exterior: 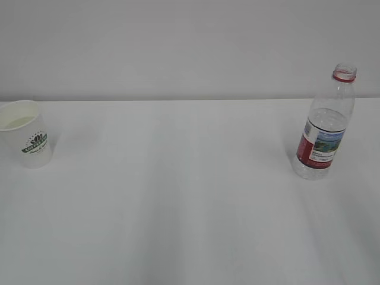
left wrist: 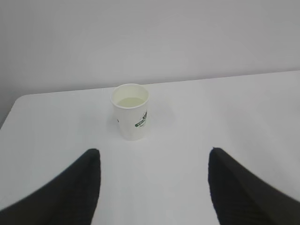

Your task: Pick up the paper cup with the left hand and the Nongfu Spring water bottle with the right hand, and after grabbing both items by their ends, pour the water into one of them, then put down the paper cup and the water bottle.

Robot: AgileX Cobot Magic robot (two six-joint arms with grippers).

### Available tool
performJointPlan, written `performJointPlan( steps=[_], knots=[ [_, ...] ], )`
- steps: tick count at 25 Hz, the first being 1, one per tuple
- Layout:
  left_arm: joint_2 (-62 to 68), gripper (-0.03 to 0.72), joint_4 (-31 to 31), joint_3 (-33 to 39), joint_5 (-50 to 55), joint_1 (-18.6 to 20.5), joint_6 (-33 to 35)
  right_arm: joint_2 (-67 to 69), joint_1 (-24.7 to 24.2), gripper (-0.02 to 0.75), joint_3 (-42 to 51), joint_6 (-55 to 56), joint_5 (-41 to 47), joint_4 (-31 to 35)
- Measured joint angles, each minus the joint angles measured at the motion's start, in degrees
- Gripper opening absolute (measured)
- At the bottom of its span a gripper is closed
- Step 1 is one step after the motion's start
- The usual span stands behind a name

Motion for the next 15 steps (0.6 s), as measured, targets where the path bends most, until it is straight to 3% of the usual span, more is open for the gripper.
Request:
performJointPlan(
  steps=[6,15],
  knots=[
    [0.0,0.524,-0.7,0.0,1.6,0.1,0.0,-0.9,0.0,0.476,-0.4,22.9,7.5,-22.4],
    [0.0,0.524,-0.9,0.0,3.0,0.1,0.0,-8.5,0.0,0.47,-7.6,33.9,29.4,-32.9]
  ],
)
